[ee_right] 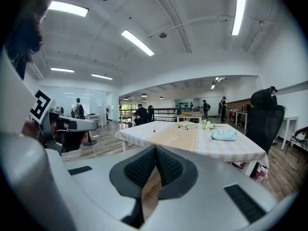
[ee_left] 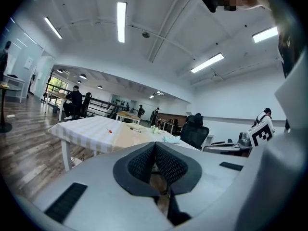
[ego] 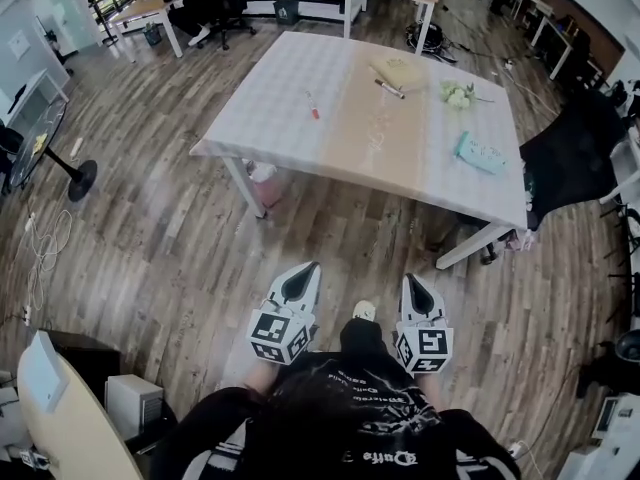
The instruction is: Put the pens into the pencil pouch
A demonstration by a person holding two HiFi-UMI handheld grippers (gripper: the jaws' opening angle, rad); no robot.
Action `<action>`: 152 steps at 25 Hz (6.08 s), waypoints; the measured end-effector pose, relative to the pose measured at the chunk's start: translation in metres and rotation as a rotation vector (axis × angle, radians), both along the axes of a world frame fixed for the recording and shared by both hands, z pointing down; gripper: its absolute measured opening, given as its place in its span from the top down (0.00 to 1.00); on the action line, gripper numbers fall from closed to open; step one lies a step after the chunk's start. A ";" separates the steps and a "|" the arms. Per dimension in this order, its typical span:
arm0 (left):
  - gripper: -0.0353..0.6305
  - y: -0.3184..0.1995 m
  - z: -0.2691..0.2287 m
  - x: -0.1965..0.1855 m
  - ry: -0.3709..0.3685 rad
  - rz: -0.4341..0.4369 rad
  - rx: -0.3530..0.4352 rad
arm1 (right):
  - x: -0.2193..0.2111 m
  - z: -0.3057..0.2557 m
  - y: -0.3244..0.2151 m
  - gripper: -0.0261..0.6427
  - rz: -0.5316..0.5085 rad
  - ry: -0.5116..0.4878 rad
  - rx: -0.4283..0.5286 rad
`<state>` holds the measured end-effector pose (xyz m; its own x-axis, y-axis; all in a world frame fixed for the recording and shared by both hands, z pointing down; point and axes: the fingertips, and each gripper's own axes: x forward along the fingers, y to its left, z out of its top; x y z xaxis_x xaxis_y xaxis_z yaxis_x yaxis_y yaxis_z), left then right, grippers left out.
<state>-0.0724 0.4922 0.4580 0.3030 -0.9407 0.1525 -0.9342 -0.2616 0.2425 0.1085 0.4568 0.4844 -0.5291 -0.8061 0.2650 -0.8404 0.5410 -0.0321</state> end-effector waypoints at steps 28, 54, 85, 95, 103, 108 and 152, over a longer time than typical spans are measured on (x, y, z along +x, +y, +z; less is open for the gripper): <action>0.92 -0.267 -0.008 0.094 0.051 -0.129 -0.010 | 0.103 0.005 -0.267 0.95 -0.079 -0.054 -0.029; 0.92 -0.490 0.020 -0.064 -0.007 -0.020 -0.058 | -0.041 0.015 -0.456 0.95 0.039 -0.070 -0.055; 0.57 -0.604 0.105 -0.209 -0.032 -0.195 -0.383 | -0.110 0.029 -0.569 0.95 0.107 -0.044 -0.107; 0.57 -0.643 0.151 -0.219 -0.060 -0.302 -0.542 | -0.056 0.030 -0.580 0.95 0.211 -0.074 -0.142; 0.56 -0.658 0.188 -0.224 -0.077 -0.353 -0.670 | -0.019 0.038 -0.577 0.95 0.277 -0.076 -0.159; 0.56 -0.660 0.193 -0.222 -0.176 -0.399 -0.685 | -0.001 0.040 -0.579 0.95 0.307 -0.079 -0.164; 0.82 -0.659 0.123 -0.075 -0.262 -0.037 -0.471 | 0.062 0.055 -0.578 0.94 0.459 0.001 -0.191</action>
<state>-0.1476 -0.1667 0.5813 0.1660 -0.7619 0.6261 -0.9857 -0.1465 0.0831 0.1707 -0.1210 0.5390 -0.1308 -0.8928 0.4311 -0.9906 0.1000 -0.0934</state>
